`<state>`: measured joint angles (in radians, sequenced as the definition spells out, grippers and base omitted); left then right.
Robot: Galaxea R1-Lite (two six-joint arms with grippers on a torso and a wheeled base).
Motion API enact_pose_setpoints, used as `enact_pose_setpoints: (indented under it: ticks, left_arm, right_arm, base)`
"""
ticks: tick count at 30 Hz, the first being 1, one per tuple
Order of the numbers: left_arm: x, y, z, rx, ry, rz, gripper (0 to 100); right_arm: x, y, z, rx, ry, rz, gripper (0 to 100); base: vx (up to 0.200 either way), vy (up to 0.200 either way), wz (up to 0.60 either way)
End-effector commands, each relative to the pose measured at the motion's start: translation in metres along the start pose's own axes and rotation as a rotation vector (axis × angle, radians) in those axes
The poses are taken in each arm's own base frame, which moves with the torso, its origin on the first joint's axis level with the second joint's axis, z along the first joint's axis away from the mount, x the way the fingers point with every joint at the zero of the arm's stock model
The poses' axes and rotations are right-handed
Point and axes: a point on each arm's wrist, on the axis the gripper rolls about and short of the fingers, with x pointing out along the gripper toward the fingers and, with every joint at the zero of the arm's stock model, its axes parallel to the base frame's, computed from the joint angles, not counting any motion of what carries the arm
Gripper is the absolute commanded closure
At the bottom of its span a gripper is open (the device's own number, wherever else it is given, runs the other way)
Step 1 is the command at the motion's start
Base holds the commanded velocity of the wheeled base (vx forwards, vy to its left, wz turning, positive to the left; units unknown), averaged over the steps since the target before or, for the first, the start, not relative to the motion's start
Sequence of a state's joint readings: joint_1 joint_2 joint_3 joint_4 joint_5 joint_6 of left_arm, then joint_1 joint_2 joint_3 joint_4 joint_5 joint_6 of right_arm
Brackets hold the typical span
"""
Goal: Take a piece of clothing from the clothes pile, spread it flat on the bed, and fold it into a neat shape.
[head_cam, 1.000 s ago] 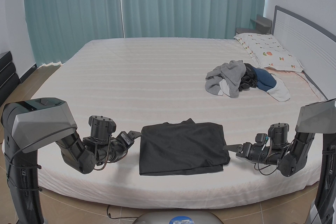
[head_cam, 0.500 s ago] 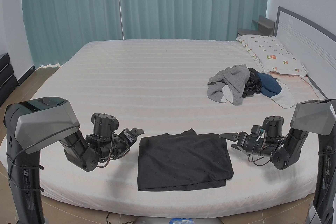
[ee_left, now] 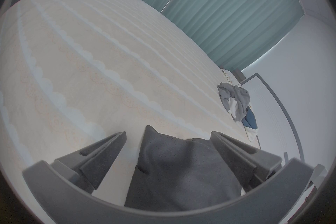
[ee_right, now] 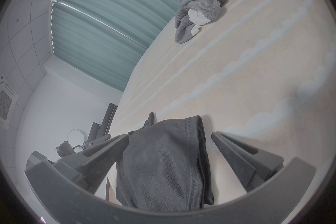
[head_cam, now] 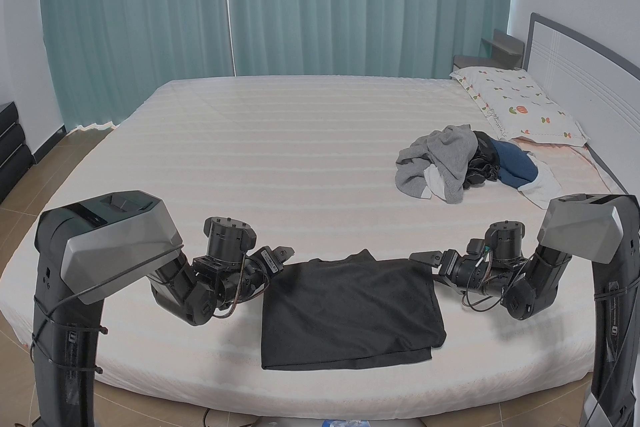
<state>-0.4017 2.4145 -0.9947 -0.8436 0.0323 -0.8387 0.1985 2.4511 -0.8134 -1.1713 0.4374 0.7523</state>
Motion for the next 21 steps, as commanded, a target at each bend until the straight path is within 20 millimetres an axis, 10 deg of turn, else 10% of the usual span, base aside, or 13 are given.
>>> enact_pose_setpoints:
  ticks: [1,2,3,10,11,21]
  left_arm:
    - [0.013,0.001,-0.008,0.015,-0.013,0.02,0]
    - [0.014,0.001,-0.009,0.017,-0.009,0.027,0]
    - [0.015,0.002,-0.009,0.018,-0.006,0.031,100]
    - [0.016,0.0,-0.006,0.009,-0.017,0.024,100]
    - [0.016,0.0,-0.006,0.007,-0.018,0.023,100]
    - [0.015,0.003,-0.004,0.003,-0.051,0.054,100]
  right_arm:
    - [0.004,0.0,-0.002,-0.004,-0.005,-0.006,0]
    - [0.006,-0.001,-0.001,-0.004,-0.009,-0.004,0]
    - [0.007,-0.001,-0.002,-0.003,-0.009,-0.004,0]
    - [0.017,0.001,-0.006,-0.004,-0.018,-0.021,0]
    - [0.019,0.001,-0.007,-0.005,-0.022,-0.026,100]
    - [0.022,0.0,0.002,0.006,-0.077,-0.041,100]
  base:
    - [0.0,0.0,0.0]
    - [0.0,0.0,0.0]
    - [0.0,0.0,0.0]
    - [0.0,0.0,0.0]
    - [0.0,0.0,0.0]
    - [0.0,0.0,0.0]
